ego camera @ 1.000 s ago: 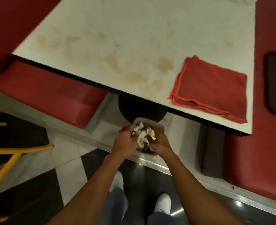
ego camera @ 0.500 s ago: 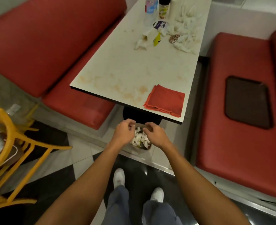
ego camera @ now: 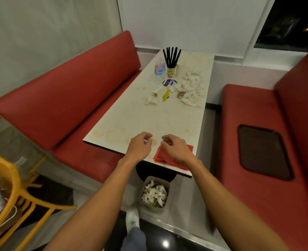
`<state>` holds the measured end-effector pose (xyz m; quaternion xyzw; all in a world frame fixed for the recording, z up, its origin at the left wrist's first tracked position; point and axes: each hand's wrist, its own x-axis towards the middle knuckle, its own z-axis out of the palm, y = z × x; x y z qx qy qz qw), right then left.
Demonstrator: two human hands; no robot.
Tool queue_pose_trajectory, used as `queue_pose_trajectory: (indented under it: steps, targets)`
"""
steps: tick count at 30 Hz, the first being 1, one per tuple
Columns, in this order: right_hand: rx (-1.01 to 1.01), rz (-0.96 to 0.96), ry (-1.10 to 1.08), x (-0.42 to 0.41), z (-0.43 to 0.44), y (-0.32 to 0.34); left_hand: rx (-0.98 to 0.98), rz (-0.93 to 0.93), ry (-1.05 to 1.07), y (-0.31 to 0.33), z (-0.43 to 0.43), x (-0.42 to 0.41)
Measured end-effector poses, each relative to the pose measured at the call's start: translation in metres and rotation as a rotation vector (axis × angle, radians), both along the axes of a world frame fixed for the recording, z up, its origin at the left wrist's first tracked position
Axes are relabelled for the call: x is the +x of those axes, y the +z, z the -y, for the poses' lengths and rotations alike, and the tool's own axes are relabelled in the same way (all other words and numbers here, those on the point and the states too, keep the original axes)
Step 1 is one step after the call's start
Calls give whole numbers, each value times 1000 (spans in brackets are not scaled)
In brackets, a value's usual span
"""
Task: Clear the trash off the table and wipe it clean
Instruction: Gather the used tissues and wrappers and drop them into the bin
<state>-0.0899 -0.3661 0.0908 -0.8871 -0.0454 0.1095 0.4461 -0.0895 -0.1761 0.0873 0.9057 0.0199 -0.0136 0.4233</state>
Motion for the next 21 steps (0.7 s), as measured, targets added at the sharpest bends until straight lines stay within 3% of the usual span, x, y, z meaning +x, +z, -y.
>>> queue_pose_trajectory:
  steps: [10,21]
  targets:
    - [-7,64,-72,165,-24,10,-121,2,50,13,-14,160]
    - [-190,-49,-171,368,-88,-59,-162,-171,29,-47,-68,370]
